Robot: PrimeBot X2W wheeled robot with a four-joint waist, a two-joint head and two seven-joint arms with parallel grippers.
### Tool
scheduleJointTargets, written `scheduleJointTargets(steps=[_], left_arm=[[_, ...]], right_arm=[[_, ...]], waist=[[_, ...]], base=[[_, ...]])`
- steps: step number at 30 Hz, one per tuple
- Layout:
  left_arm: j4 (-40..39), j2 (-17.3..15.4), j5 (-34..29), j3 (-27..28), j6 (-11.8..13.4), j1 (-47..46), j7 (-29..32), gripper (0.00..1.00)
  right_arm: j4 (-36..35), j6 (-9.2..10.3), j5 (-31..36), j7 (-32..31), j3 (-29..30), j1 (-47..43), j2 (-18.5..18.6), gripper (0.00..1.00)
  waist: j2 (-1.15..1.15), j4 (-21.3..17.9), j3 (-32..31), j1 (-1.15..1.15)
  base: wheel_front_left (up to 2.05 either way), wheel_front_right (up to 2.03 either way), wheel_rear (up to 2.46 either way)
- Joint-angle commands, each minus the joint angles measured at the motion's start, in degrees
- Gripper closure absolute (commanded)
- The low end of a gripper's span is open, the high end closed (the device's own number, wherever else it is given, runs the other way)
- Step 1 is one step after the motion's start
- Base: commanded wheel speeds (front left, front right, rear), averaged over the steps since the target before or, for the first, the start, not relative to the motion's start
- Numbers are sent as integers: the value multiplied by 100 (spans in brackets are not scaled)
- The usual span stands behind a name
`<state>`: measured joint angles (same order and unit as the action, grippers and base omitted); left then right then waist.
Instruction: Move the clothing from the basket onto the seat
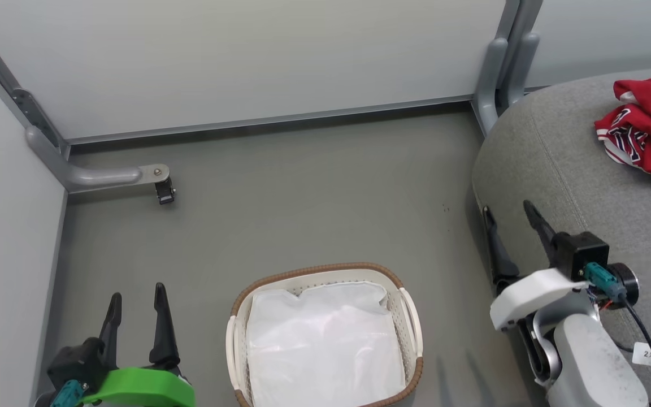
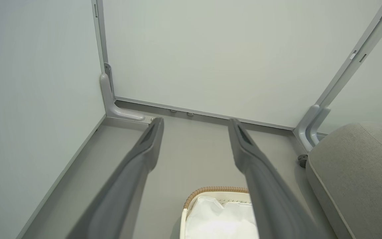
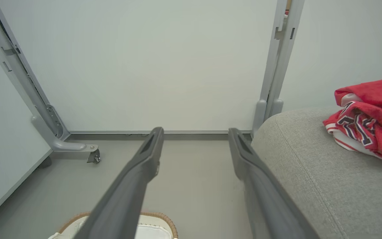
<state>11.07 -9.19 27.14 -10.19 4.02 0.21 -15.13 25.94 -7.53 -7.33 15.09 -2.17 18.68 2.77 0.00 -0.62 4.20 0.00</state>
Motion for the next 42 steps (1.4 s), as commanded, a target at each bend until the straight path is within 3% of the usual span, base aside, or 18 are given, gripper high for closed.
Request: scheduleJointTargets(steps=[1, 14, 34, 35, 42], left_arm=[[-39, 45, -100, 50, -51, 137, -2, 0], [-158, 292, -344, 401, -263, 663, -2, 0], [140, 431, -428, 376, -410, 596, -2, 0], [140, 437, -399, 372, -402, 620, 1, 100], [372, 480, -126, 398, -430, 572, 91, 100]], right_arm=[[-123, 8, -101, 10, -30, -203, 34, 0], [-712, 8, -372, 10, -176, -1139, 26, 0], [-616, 8, -390, 11, -257, -1226, 24, 0], [-627, 0, -405, 0, -257, -1208, -2, 100], [-457, 0, -725, -91, -211, -1316, -29, 100]], waist=[[0, 60, -107, 0], [0, -16, -293, 0], [0, -69, -405, 0], [0, -70, -405, 0], [0, -67, -405, 0]], base=[[0, 0, 0], [0, 0, 0], [0, 0, 0], [0, 0, 0], [0, 0, 0]])
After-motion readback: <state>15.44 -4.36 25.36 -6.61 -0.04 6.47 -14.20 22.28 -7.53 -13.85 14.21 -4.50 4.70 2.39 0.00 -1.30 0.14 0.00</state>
